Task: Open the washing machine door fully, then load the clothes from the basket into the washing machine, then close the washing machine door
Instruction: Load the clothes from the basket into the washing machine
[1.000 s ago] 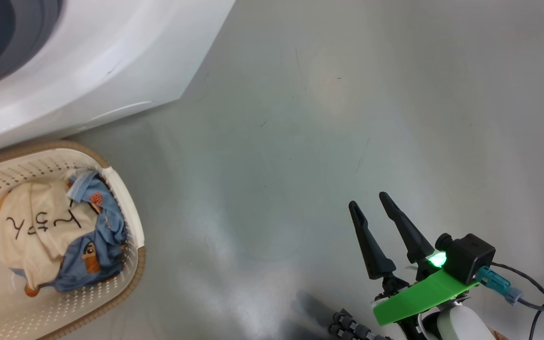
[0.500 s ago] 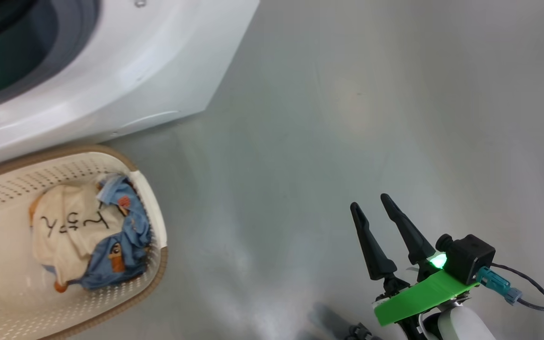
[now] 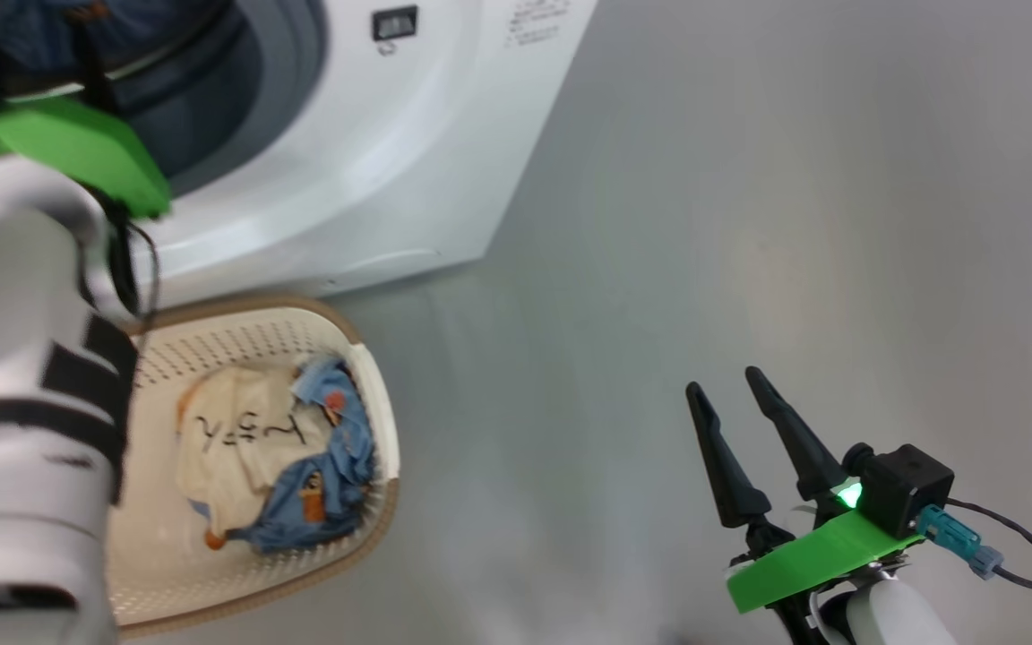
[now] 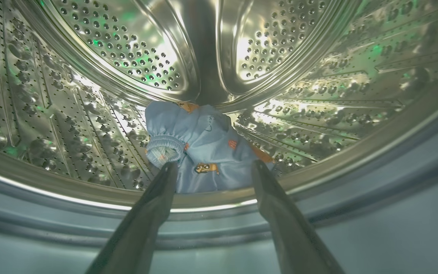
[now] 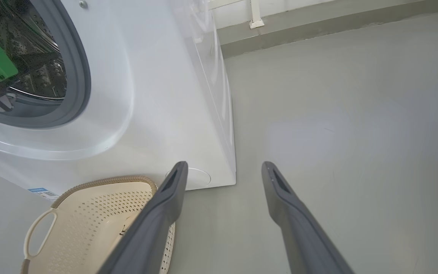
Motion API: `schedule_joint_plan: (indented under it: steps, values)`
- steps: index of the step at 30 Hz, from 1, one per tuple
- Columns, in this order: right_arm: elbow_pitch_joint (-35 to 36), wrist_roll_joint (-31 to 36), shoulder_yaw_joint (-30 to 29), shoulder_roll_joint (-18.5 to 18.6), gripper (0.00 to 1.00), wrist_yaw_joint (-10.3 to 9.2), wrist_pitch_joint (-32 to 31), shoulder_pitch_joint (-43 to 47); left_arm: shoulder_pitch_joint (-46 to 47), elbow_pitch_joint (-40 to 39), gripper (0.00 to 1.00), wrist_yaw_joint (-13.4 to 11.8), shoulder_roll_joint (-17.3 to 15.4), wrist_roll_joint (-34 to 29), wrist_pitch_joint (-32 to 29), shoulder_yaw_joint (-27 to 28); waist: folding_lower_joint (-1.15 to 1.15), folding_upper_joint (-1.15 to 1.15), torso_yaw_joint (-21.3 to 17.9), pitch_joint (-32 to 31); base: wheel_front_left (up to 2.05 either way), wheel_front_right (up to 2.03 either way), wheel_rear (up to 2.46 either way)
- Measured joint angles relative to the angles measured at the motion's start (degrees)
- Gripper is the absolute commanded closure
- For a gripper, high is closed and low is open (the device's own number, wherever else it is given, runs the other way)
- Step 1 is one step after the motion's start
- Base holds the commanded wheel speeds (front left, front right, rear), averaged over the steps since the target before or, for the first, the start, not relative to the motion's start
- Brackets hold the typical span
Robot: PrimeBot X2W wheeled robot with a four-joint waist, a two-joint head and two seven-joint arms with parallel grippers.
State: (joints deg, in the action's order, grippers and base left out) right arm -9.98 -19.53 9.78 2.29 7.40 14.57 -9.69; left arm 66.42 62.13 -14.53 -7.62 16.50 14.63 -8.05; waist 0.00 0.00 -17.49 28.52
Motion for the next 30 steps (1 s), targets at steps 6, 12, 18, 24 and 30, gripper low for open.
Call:
schedule_joint_plan:
  steps: [6,12,18,24,30]
  values:
    - [-0.21,1.34,-1.64,1.16,0.0,0.0,0.0,0.99,-11.88,-8.58,0.0,2.71,4.04,0.65,0.0,-0.05,0.0,0.0,3.23,-5.56,0.0,0.0,0.0]
    - [-0.34,1.85,-3.12,1.54,0.0,0.0,0.0,5.1,-24.76,-15.78,0.0,4.75,5.32,0.98,0.0,-1.62,0.0,0.0,6.09,-11.1,0.0,0.0,0.0]
    - [-0.48,2.4,-4.31,1.69,0.0,0.0,0.0,8.95,-37.64,-22.71,0.0,5.3,5.53,1.19,0.0,-4.22,0.0,0.0,9.14,-16.69,0.0,0.0,0.0]
    - [-0.43,2.8,-5.21,1.85,0.0,0.0,0.0,12.65,-49.66,-30.42,0.0,3.83,5.5,1.51,-0.01,-6.05,-0.01,0.0,12.05,-21.89,0.0,0.0,0.0]
    - [0.01,2.83,-6.33,1.82,0.0,0.0,-0.01,15.55,-60.77,-40.39,0.0,0.87,5.36,1.49,-0.01,-6.15,0.0,0.0,14.54,-26.68,0.0,0.0,0.0]
